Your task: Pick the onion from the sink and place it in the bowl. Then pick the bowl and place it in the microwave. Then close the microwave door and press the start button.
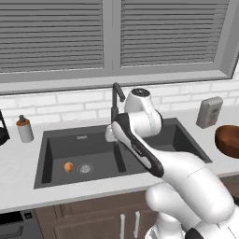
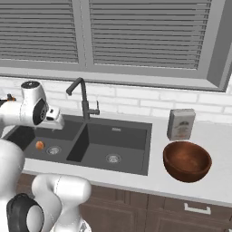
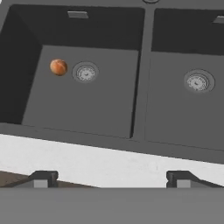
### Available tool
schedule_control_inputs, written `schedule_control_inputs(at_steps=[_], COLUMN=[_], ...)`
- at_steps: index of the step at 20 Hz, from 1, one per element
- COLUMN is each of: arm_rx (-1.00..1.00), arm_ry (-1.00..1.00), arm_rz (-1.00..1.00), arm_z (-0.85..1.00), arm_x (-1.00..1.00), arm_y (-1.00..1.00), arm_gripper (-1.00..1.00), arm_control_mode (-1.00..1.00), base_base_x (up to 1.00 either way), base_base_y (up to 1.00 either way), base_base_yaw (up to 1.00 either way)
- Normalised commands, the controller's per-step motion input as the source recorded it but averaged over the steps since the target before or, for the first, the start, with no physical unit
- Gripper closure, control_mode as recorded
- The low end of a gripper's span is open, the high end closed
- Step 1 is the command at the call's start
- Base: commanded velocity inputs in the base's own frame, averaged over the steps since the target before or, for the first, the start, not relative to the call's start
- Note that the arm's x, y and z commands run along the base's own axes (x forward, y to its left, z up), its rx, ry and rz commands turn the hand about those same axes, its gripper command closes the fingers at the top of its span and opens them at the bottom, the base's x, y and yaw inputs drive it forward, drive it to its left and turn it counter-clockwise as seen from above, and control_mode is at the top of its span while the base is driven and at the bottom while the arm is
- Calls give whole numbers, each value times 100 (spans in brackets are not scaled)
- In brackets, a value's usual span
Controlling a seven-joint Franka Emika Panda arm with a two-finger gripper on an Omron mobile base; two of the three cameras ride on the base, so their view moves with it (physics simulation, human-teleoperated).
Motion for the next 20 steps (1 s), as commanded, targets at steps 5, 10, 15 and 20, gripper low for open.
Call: schedule_control_inputs(at_steps=[5,10,15,20], arm_rx=[1,-11,-17,-11], arm_ry=[0,7,17,10], arm_rz=[1,0,0,0], arm_z=[-28,-9,-42,-56], arm_x=[60,51,42,14], arm_y=[80,71,54,14], arm_gripper=[-100,-100,-100,-100], arm_control_mode=[-100,-100,-100,-100], base_base_x=[0,0,0,0], base_base_y=[0,0,0,0], base_base_yaw=[0,0,0,0])
